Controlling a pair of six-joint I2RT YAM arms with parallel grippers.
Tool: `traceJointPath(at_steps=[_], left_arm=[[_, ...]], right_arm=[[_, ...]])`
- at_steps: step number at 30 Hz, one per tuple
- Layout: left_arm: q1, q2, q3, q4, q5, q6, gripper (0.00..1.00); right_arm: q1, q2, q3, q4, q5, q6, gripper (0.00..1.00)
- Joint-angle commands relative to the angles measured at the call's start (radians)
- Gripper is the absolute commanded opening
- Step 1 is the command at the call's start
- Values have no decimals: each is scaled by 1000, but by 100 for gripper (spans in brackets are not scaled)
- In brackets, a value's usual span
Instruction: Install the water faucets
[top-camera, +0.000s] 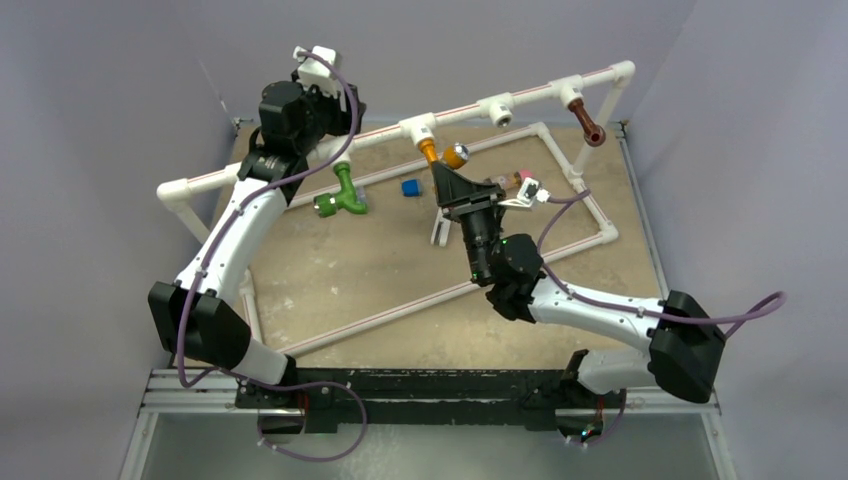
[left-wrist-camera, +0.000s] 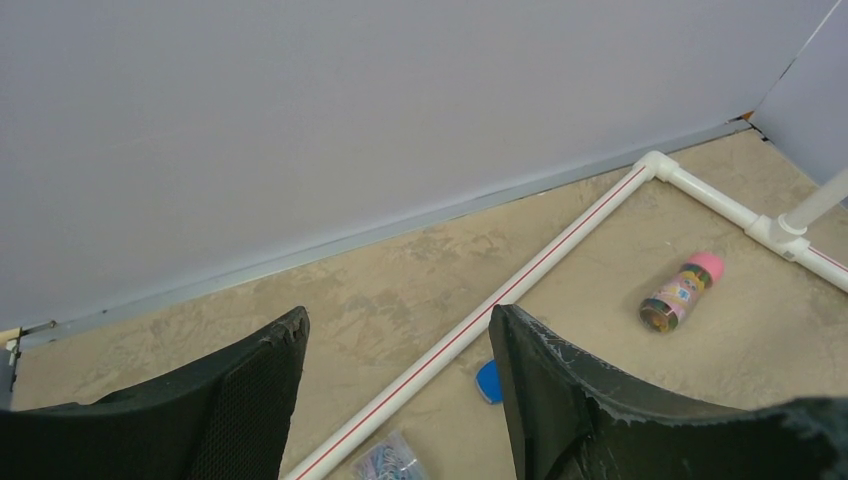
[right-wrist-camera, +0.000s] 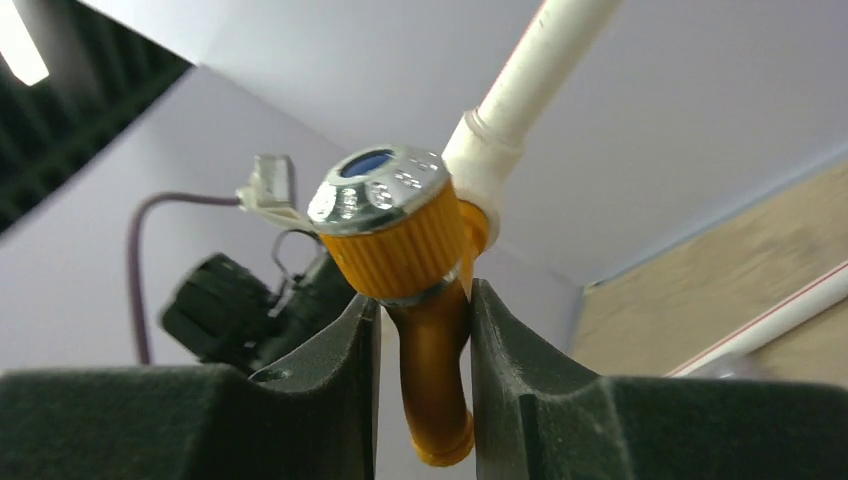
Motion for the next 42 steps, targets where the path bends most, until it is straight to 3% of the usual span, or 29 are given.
traceJointPath(at_steps=[1, 7, 13, 18, 22, 25, 34, 42], left_arm=[[-38, 68, -70, -156, 49, 8, 66], [-38, 69, -70, -158, 53, 6, 66], [-38, 67, -72, -156, 49, 7, 66], [-38, 70, -72, -156, 52, 7, 66], [-38, 74, -70, -157, 54, 5, 66], [-38, 74, -70, -157, 53, 5, 66], [-38, 74, -69, -158, 55, 5, 66], [-38, 72, -69, -158, 56, 4, 66]], right_arm=[[46, 13, -57, -53, -136, 631, 0], [21, 61, -116, 23, -272, 886, 0], [8, 28, -132, 6, -269, 845, 3], [7, -49, -112, -110, -205, 659, 42], [6, -102, -67, -193, -138, 403, 56], [7, -133, -29, -267, -83, 251, 60], [7, -164, 38, -250, 35, -221, 67], [7, -78, 146, -262, 51, -368, 66]])
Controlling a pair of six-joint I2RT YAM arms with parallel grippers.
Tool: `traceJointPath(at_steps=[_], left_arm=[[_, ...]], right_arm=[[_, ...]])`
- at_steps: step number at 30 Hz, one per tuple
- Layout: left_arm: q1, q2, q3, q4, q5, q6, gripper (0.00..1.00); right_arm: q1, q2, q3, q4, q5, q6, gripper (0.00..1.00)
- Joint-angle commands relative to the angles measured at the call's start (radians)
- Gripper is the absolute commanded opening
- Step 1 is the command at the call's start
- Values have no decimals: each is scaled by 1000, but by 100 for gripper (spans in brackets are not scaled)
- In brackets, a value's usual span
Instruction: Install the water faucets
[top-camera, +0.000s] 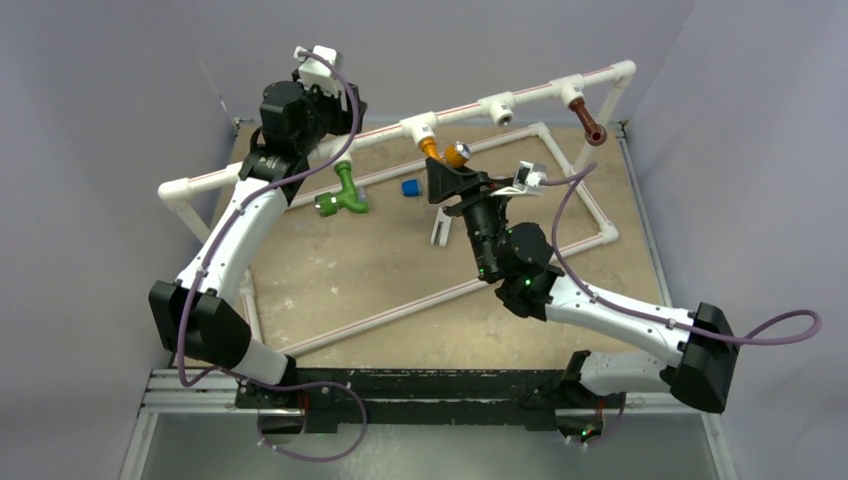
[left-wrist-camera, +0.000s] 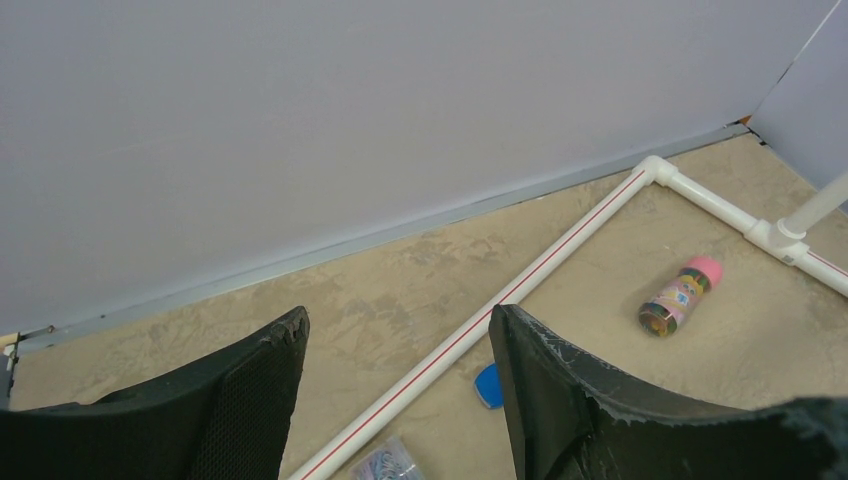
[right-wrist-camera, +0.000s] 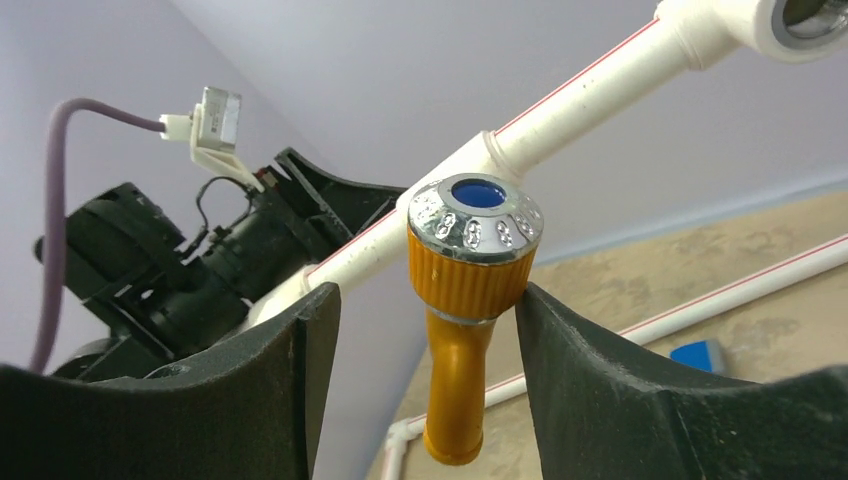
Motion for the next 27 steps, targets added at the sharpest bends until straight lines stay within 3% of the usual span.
traceJointPath(at_steps=[1, 8, 15, 23, 27], left_arm=[[-34, 70, -69, -165, 54, 5, 66], [-35, 68, -69, -164, 55, 5, 66], [-37, 70, -71, -163, 58, 4, 66], [-37, 72, -71, -163, 57, 5, 66], [-37, 72, -71, -163, 56, 5, 66]], right_arm=[[-1, 36, 54, 27, 54, -146, 65], [-1, 97, 60, 92, 95, -190, 59], [-12, 117, 72, 130, 102, -221, 44], [-29, 117, 83, 159, 47, -191, 46], [-36, 132, 98, 153, 38, -191, 42]])
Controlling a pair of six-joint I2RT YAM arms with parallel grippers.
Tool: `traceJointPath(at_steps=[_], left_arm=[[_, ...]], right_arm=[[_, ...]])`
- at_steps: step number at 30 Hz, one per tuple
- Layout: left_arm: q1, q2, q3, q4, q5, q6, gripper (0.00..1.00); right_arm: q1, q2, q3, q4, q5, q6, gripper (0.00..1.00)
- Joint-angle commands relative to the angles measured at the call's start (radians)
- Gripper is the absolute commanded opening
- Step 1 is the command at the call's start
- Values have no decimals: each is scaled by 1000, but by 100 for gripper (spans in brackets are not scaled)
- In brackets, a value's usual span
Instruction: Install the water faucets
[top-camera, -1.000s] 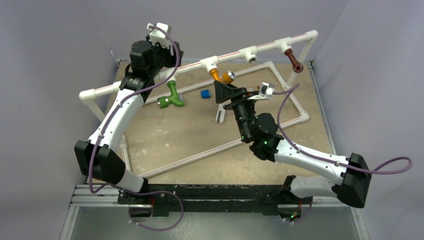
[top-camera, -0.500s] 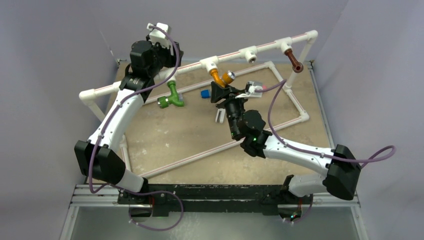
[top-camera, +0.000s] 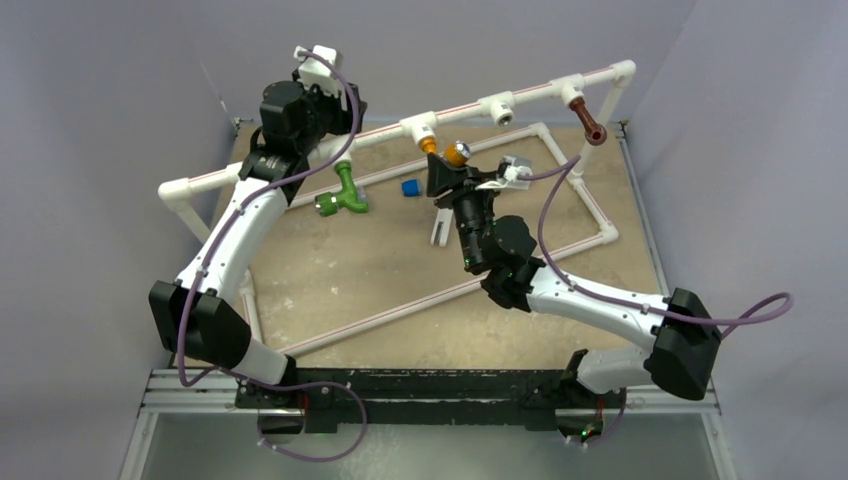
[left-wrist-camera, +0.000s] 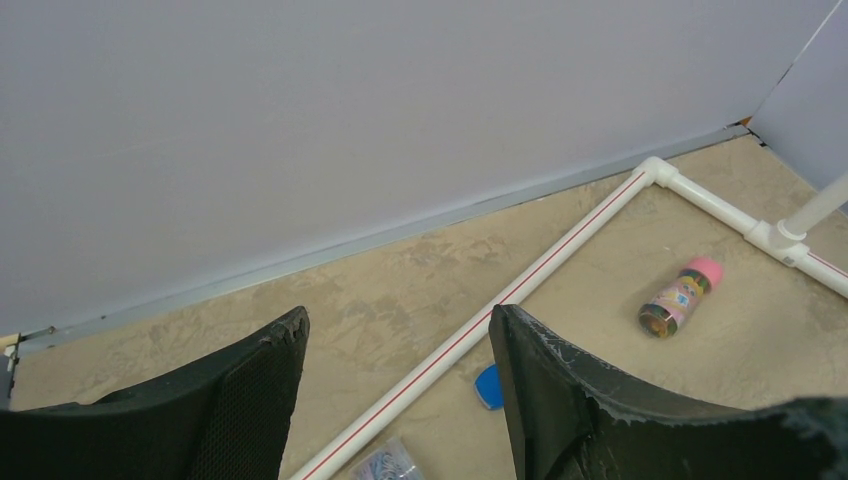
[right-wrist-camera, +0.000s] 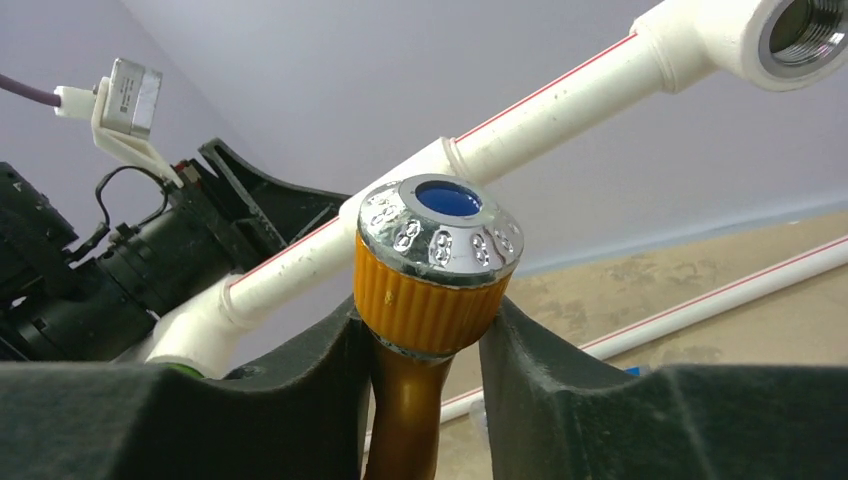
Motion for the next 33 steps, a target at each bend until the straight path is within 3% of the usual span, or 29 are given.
traceJointPath(at_steps=[1, 7, 12, 20, 24, 30, 33], left_arm=[[-37, 73, -71, -163, 55, 6, 66], [-37, 73, -72, -163, 51, 8, 66], [-37, 72, -72, -163, 50, 7, 66], [-37, 71, -72, -164, 48, 9, 66], [-37, 70, -72, -162, 49, 9, 66], [-37, 68, -74, -161, 50, 9, 66], [-37, 67, -75, -161, 48, 9, 66]], right_arm=[[-11, 9, 56, 55, -4, -10, 39], [-32, 19, 49, 17, -31, 89, 0], [-36, 14, 7, -3, -63, 291, 0], [-53, 24, -86, -24, -144, 869, 0], [-53, 31, -74, -9, -164, 919, 0], [-52, 2, -54, -18, -98, 765, 0], [-52, -18, -80, -41, -110, 722, 23]])
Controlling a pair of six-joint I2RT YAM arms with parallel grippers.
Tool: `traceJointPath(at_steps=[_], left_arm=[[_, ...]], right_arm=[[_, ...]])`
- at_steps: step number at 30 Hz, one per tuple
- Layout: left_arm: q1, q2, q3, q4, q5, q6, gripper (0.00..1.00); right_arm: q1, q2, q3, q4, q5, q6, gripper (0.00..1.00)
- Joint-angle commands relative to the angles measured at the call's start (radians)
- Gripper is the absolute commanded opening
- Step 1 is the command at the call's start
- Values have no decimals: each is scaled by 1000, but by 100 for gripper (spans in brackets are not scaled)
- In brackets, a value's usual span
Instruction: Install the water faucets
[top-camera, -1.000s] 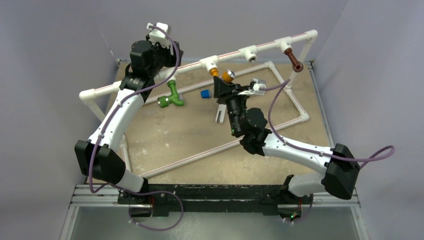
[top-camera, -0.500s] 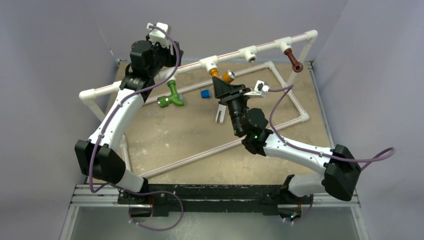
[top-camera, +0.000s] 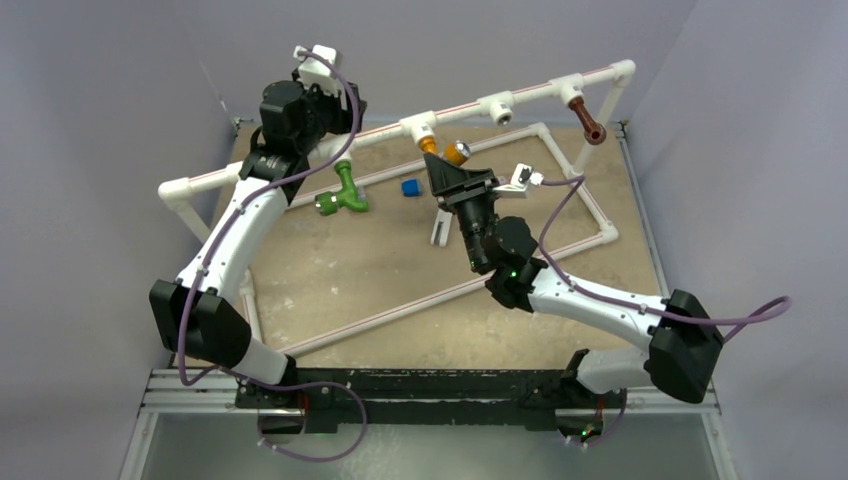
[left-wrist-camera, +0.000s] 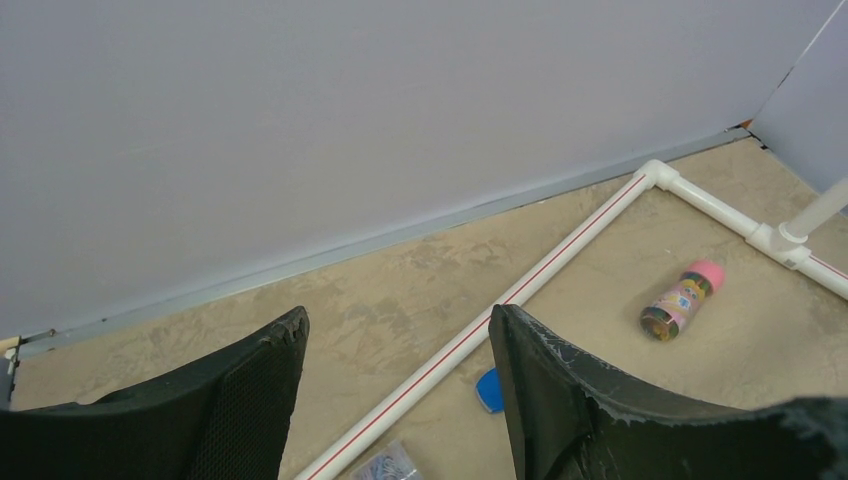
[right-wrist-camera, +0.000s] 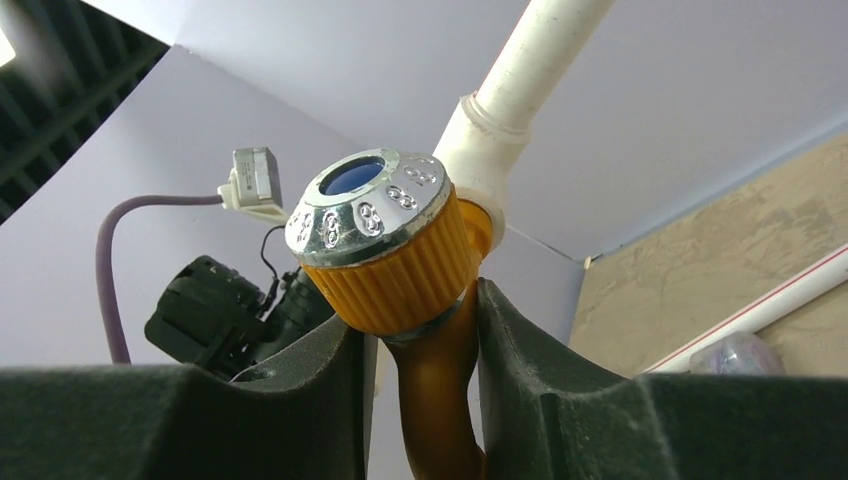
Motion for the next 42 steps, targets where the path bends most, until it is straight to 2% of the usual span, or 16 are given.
traceJointPath(at_steps=[1, 4, 5, 13, 16, 21, 28, 33, 38, 42], left_arm=[[-38, 64, -75, -174, 49, 9, 66], [-38, 64, -77, -173, 47, 9, 66], [-38, 64, -77, -172, 48, 7, 66], [-38, 64, -78, -168, 53, -2, 66], [-38, 63, -78, -165, 42, -8, 66], [-38, 45, -77, -148, 13, -35, 66], [-38, -25, -110, -32, -57, -42, 71], [-38, -27, -2, -24, -69, -46, 72], [-38, -37, 165, -26, -20, -46, 72], [-38, -76, 260, -4, 20, -53, 72]], right_arm=[[-3, -19, -35, -43, -9, 63, 33], [-3, -44, -61, -35, -16, -20, 58], [-4, -54, -65, -41, -20, -51, 62], [-3, -181, -104, -146, -22, -256, 83], [-4, -242, -121, -234, -43, -313, 97], [-4, -346, -141, -465, -35, -375, 99], [-5, -462, -135, -816, 79, -307, 98], [-3, -471, -123, -1005, 158, -177, 99], [-4, -454, -69, -1196, 209, -27, 99], [-3, -434, -45, -1223, 171, -65, 99]])
